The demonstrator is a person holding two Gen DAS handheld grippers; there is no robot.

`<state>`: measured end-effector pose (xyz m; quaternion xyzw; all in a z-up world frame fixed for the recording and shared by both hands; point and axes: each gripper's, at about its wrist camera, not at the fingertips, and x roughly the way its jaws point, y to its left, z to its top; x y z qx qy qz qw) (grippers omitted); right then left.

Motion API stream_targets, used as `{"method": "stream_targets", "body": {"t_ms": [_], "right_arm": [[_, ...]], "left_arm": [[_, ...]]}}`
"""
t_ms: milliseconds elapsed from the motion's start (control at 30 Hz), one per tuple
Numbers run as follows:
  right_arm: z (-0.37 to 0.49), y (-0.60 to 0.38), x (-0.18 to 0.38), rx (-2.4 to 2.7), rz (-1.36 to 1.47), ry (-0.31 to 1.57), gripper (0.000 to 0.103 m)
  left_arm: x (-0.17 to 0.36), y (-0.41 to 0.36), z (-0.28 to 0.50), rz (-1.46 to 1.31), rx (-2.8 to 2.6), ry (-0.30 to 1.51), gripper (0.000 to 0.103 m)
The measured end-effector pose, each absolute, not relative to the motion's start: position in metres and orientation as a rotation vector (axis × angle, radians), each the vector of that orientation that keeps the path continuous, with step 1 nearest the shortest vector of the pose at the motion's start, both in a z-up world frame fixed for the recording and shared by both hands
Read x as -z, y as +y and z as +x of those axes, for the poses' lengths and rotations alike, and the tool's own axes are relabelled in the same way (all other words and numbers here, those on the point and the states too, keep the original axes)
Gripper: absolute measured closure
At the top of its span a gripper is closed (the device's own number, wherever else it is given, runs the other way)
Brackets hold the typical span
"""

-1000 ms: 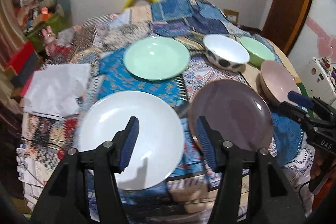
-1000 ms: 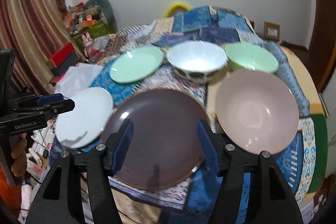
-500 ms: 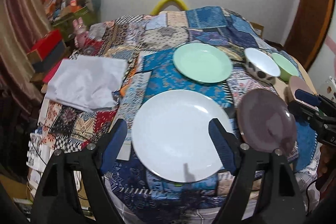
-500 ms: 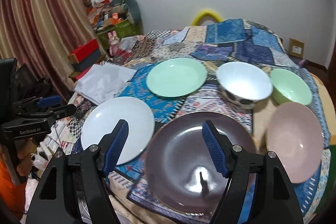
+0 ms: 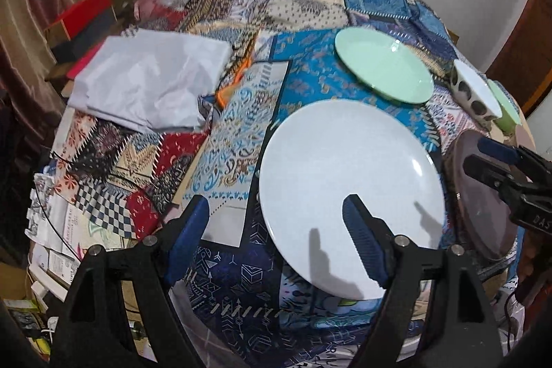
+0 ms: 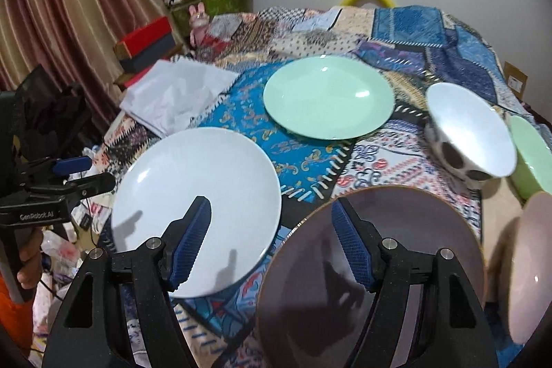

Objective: Organize plates and bowls

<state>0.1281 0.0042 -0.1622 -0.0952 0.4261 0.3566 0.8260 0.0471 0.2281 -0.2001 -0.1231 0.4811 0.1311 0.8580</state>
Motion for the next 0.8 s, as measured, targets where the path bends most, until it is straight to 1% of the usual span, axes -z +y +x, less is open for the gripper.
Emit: {"method": "stream_targets", "body": {"t_ms": [33, 67, 100, 167, 200, 233, 267, 333, 400, 433, 467, 533, 600, 800], "right_arm": [[0.13, 0.007, 0.165, -0.76, -0.212, 0.916, 0.035], [0.132, 0.01, 0.168, -0.763, -0.222, 0.925, 0.04], [0.135, 0.014, 0.171, -0.767, -0.235, 0.937, 0.042], [0.139, 0.018, 0.176, -0.778, -0.251, 0.962, 0.052], [0.142, 0.021, 0.179, -0.783, -0.259, 0.976, 0.054], [0.143, 0.023, 0.182, -0.789, -0.266, 0.987, 0.058], [0.145, 0.025, 0.184, -0.79, -0.272, 0.996, 0.063], [0.149, 0.029, 0.188, -0.79, -0.286, 1.017, 0.066], [0.153, 0.032, 0.191, -0.785, -0.291, 1.031, 0.067], [0.154, 0.033, 0.193, -0.787, -0.295, 1.043, 0.07], [0.155, 0.035, 0.194, -0.791, -0.297, 1.049, 0.073], [0.156, 0.038, 0.196, -0.797, -0.31, 1.053, 0.073], [0.156, 0.042, 0.198, -0.797, -0.339, 1.052, 0.074], [0.159, 0.05, 0.208, -0.806, -0.369, 1.091, 0.077]], "left_arm": [[0.205, 0.229, 0.048, -0.263, -0.271, 1.018, 0.025], [0.208, 0.23, 0.049, -0.27, -0.267, 1.024, 0.026], [0.212, 0.231, 0.051, -0.277, -0.264, 1.03, 0.03], [0.218, 0.234, 0.052, -0.298, -0.249, 1.04, 0.035], [0.221, 0.235, 0.052, -0.309, -0.243, 1.045, 0.04], [0.223, 0.236, 0.053, -0.315, -0.24, 1.05, 0.045], [0.226, 0.237, 0.053, -0.321, -0.238, 1.059, 0.046], [0.231, 0.238, 0.055, -0.33, -0.233, 1.071, 0.053], [0.233, 0.238, 0.056, -0.336, -0.227, 1.079, 0.057], [0.235, 0.238, 0.056, -0.34, -0.221, 1.081, 0.06], [0.236, 0.238, 0.055, -0.343, -0.215, 1.085, 0.062], [0.238, 0.237, 0.055, -0.349, -0.205, 1.092, 0.065], [0.239, 0.235, 0.054, -0.36, -0.189, 1.095, 0.067], [0.24, 0.231, 0.051, -0.375, -0.168, 1.097, 0.067]]}}
